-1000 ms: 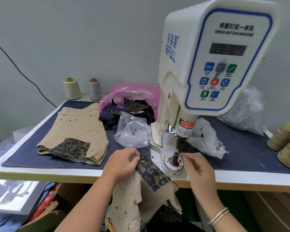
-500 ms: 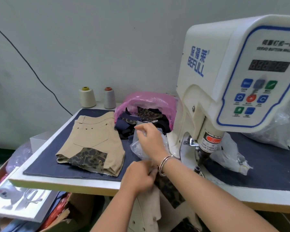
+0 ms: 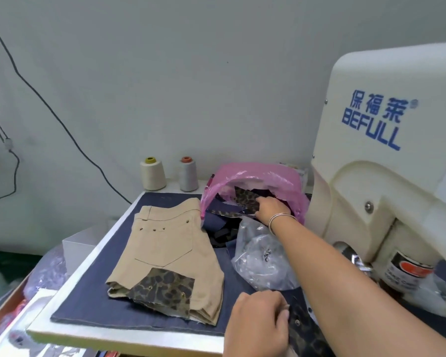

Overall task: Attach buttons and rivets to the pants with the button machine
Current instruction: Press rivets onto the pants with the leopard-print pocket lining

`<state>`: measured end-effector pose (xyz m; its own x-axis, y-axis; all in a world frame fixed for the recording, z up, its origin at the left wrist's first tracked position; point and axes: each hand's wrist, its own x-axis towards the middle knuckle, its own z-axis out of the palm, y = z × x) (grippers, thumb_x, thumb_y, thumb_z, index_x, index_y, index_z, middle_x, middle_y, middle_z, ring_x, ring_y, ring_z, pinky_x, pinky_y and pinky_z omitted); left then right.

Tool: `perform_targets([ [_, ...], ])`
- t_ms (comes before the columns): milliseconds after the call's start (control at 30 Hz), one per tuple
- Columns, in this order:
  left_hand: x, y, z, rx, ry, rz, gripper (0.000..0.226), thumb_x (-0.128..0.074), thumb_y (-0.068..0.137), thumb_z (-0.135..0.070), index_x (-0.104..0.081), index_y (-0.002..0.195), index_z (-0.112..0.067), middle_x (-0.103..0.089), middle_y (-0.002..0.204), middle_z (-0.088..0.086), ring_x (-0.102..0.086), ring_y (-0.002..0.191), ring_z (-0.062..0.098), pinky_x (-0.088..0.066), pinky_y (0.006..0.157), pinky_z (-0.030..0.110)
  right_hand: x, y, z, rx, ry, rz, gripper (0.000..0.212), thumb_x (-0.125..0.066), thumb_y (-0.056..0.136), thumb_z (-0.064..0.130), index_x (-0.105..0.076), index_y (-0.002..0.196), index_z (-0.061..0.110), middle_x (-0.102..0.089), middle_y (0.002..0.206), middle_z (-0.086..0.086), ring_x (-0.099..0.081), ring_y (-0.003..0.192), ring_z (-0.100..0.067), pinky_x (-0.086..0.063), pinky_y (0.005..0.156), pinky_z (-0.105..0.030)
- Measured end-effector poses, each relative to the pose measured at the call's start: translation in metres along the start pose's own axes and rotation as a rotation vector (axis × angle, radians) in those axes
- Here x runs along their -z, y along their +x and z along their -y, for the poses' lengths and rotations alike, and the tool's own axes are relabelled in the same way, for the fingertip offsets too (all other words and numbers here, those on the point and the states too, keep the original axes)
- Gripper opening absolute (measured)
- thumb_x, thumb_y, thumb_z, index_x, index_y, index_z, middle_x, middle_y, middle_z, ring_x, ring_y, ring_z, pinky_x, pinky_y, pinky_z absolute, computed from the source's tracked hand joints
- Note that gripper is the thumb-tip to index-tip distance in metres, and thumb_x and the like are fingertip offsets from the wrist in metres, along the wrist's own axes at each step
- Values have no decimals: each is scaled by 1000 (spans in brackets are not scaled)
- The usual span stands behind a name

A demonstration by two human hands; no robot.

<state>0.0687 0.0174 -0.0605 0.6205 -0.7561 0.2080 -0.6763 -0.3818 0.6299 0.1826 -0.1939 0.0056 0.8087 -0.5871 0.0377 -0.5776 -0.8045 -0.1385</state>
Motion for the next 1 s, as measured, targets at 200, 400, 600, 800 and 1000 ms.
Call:
perform_targets([
  [200,2,-2,-3,-6,11,11,18,-43,84,-43,-52,96,-32,-62,99,-11,-45,88,15,-35,78,24,-6,4,-1,-142,310,-154,23,-41,94,13,-63,91,6,-65,93,-14,-60,84,-31,-42,66,-31],
  [400,3,-2,-4,-58,20,-4,13,-42,86,-40,-50,86,-31,-62,92,-11,-43,76,6,-30,77,15,6,-19,5,-269,898,-382,30,-40,92,15,-48,64,15,-43,58,-1,-39,55,-19,-28,51,-27],
  [600,6,0,-5,14,-16,18,12,-50,89,-38,-59,90,-32,-66,92,-13,-48,80,11,-32,72,26,32,-109,37,-301,1646,-320,25,-37,85,5,-38,64,19,-34,62,2,-31,61,-14,-28,58,-33],
  [800,37,-2,-13,117,-622,274,16,-57,95,-18,-68,100,-7,-70,98,14,-65,89,25,-48,88,40,31,-243,0,-110,1802,-11,16,-54,89,20,-64,91,8,-60,84,-9,-58,79,-21,-46,65,-29],
  [1000,92,-1,-44,-24,-781,354,24,-60,85,-31,-67,86,-8,-65,83,5,-59,78,16,-47,77,26,44,-284,-40,284,1221,108,21,-56,86,25,-61,69,14,-51,128,21,-45,118,5,-36,92,-19],
])
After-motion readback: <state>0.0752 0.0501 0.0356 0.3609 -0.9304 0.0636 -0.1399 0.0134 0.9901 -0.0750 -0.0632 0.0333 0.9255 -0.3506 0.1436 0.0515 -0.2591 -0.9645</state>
